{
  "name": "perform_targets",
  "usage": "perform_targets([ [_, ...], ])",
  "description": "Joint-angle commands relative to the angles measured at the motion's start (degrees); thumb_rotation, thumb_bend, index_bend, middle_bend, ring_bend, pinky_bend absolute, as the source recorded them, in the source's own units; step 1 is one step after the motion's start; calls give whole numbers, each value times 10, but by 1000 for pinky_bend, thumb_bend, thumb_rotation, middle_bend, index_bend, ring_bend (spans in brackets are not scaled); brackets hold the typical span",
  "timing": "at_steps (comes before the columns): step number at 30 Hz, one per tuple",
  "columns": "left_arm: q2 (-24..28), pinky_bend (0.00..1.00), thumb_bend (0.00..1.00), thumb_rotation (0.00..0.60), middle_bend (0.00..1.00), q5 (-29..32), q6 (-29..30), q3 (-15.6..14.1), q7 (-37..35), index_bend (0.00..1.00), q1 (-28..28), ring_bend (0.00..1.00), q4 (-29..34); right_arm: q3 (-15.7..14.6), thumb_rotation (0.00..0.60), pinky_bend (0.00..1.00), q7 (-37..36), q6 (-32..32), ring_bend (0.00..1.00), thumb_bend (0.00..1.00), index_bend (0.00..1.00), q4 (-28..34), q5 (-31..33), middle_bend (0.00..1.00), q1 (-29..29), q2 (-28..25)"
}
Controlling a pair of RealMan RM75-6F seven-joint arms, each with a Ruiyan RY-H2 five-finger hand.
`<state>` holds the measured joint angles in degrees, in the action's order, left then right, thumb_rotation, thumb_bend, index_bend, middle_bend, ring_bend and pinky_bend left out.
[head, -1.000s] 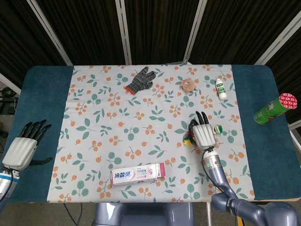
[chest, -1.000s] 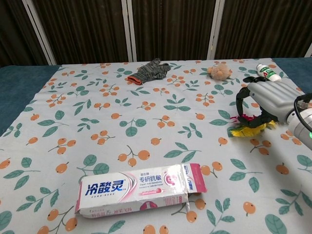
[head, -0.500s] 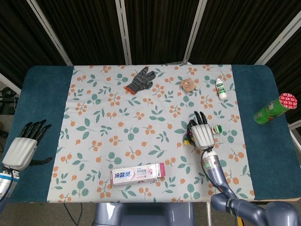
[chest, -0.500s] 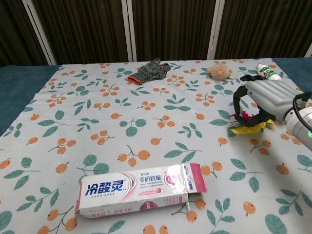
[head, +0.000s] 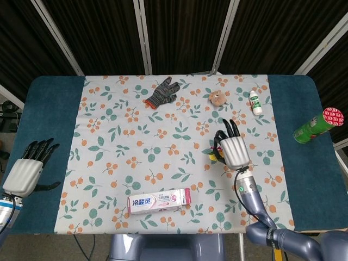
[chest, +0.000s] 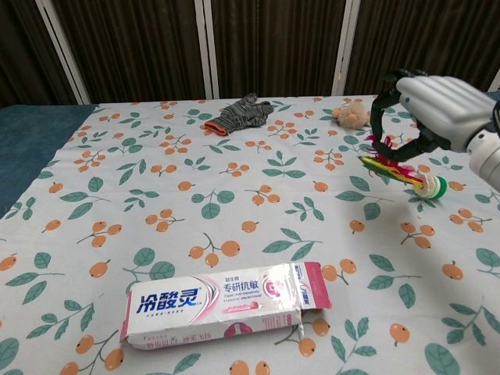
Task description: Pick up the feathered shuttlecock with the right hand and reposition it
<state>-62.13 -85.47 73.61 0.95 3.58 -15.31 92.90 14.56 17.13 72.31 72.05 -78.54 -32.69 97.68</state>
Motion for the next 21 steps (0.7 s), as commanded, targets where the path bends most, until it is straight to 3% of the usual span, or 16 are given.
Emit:
perform_targets([
  [1, 0, 0, 129, 527, 0, 0, 0, 0, 1, 84, 0, 0, 0, 28, 600, 0, 23, 23, 5, 369, 644, 54, 4, 364, 1, -41],
  [11, -1, 0, 128, 527, 0, 1, 1, 0, 2, 84, 0, 0, 1, 66, 600, 0, 43, 33, 5, 376, 646, 132, 54, 370, 8, -89],
  [21, -1, 0, 128, 527, 0, 1, 1, 0, 3, 85, 1, 0, 1, 61, 600, 0, 42, 37, 5, 378, 647, 144, 70, 370, 14, -102],
])
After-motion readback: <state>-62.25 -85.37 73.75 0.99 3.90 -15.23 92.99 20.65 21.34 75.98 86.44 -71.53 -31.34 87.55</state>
